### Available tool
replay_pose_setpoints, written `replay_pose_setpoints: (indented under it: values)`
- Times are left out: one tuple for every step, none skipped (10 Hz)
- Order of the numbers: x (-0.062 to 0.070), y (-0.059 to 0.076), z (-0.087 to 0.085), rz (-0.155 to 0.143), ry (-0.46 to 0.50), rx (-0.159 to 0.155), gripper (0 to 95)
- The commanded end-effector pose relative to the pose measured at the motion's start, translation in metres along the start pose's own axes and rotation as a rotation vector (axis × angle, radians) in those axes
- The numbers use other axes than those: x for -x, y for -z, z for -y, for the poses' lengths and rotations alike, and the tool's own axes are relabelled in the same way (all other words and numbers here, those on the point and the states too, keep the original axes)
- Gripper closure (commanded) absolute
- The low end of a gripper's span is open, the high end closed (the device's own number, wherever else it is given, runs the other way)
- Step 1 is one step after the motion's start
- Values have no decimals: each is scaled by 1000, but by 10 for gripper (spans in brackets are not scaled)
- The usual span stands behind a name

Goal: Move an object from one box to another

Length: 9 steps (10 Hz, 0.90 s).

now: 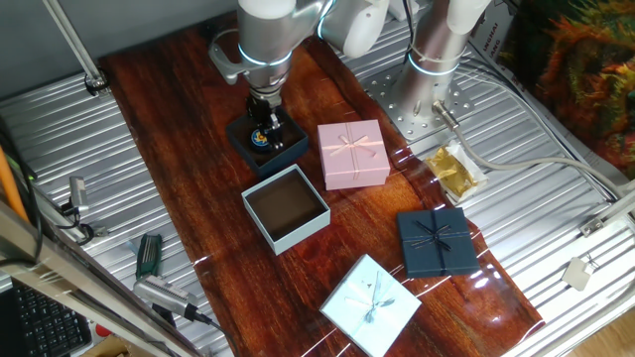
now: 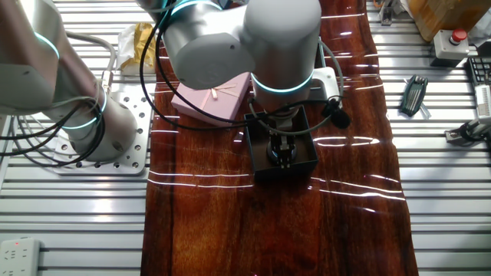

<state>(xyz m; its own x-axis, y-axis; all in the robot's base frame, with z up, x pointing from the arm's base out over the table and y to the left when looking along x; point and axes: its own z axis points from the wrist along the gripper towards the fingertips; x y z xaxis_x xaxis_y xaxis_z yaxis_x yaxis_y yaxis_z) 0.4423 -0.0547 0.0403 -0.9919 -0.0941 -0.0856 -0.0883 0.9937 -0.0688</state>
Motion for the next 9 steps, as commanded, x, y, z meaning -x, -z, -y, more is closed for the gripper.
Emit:
replay_pose_setpoints:
  values:
    - [0,1,0,0,-1,-1,190]
    - [0,1,0,0,-3,-2,190]
    - [0,0,0,3,-5,-3,190]
    - [0,0,0,4,-6,-4,190]
    - [0,-1,0,6,-8,-4,190]
    - [0,-2,0,7,-8,-5,190]
    - [0,-2,-1,8,-8,-6,190]
    - [0,-3,-1,10,-7,-6,190]
    - [0,-3,-1,11,-7,-5,190]
